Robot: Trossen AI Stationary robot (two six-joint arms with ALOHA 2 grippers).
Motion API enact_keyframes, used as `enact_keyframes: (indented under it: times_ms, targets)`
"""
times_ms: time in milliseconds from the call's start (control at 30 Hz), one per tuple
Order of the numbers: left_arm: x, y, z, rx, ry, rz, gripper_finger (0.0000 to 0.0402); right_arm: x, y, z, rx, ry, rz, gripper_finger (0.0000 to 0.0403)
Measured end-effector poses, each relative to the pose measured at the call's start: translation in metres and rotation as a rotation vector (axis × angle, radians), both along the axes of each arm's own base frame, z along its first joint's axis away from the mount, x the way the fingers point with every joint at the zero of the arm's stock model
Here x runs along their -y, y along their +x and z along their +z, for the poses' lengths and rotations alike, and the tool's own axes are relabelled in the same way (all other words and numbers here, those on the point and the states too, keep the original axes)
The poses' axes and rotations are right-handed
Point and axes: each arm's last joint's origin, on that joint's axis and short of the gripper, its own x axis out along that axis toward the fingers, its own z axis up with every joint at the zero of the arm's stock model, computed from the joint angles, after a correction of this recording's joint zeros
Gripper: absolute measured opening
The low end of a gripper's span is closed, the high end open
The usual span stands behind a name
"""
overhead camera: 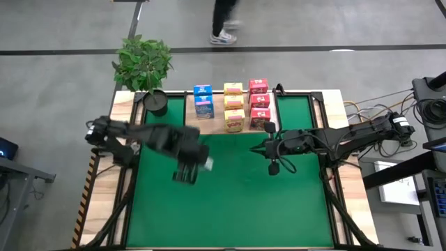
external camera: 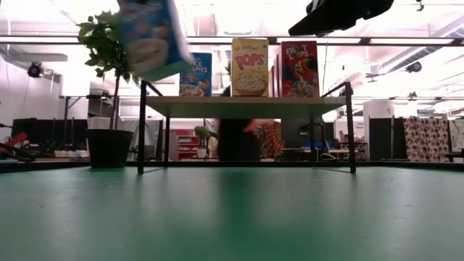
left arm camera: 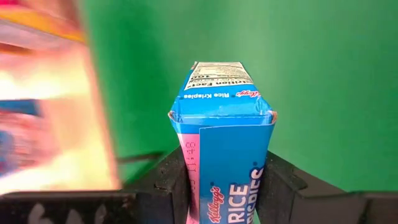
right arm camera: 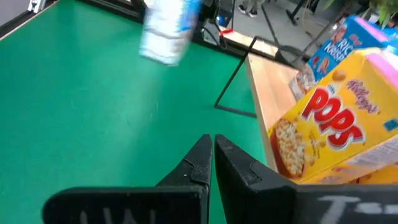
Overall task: Stack cereal on shelf
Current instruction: Put the blue cereal box on the shelf aligned with the other blue cereal boxes
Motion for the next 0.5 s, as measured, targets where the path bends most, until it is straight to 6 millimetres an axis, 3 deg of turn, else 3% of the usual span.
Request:
enact_keyframes:
  times_ms: [333, 500]
  targets:
    - [-0.092, 0.004, 0.031, 0.072, 0.079, 0.049, 0.0119, 0.0, -0.001, -0.003, -0.027, 0.056, -0.027, 0.0009]
    - [-0.113, 0.002, 0.032, 0.076, 0.044, 0.059, 0.0119, 0.0, -0.002, -0.004, -0.04, 0.06, -0.031, 0.0009]
